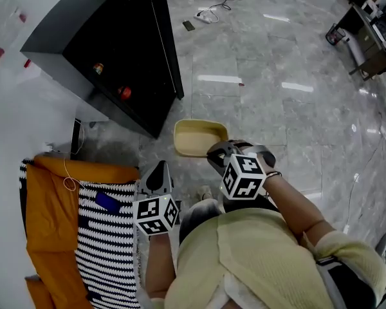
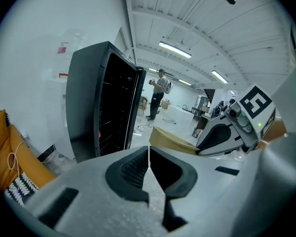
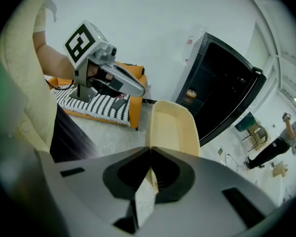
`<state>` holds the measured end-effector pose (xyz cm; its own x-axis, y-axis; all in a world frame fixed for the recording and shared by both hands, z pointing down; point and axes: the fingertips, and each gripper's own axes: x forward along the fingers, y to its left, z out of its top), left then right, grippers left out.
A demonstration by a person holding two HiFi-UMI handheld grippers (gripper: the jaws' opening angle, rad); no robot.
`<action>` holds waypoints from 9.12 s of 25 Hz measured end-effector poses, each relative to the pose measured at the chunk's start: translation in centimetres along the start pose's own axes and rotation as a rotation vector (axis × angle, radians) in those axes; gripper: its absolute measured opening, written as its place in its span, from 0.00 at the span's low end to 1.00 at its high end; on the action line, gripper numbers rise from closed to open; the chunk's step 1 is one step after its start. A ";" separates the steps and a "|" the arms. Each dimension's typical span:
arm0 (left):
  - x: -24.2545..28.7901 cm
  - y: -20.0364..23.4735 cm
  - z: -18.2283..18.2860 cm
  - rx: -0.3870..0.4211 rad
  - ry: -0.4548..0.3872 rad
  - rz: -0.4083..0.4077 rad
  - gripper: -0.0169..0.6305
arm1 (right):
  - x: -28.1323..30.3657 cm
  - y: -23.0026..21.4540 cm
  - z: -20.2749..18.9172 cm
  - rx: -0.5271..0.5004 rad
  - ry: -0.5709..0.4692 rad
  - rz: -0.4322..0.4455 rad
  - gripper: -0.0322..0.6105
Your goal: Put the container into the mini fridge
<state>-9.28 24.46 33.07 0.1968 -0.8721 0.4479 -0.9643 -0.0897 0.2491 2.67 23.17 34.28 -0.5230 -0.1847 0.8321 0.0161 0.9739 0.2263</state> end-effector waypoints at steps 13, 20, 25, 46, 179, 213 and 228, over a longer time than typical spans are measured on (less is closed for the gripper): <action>3.9 1.4 1.3 -0.001 0.021 0.026 0.07 | 2.1 -4.6 0.0 -0.030 -0.002 0.015 0.10; 7.7 2.1 3.4 -0.009 0.026 0.063 0.06 | 3.5 -8.6 -0.3 -0.059 -0.015 0.049 0.10; 10.2 1.9 4.0 -0.019 0.041 0.081 0.07 | 4.2 -11.0 -0.8 -0.085 -0.025 0.071 0.10; 18.2 1.0 5.1 -0.021 0.105 0.163 0.07 | 7.3 -18.2 -4.8 -0.140 -0.030 0.140 0.10; 45.4 31.3 -16.9 -0.404 0.174 0.397 0.06 | 58.8 -29.4 -1.4 -0.337 -0.105 0.062 0.11; 40.9 20.8 -10.1 -0.211 0.284 0.246 0.06 | 39.5 -31.5 -4.3 0.273 -0.208 -0.054 0.10; 36.0 15.9 -2.7 -0.124 0.258 0.162 0.06 | 30.3 -31.7 -1.6 0.372 -0.223 -0.083 0.10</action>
<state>-17.07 -7.07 55.54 0.0960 -0.7184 0.6890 -0.9611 0.1134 0.2520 -12.33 -13.48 53.15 -0.6811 -0.2712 0.6801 -0.3206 0.9456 0.0560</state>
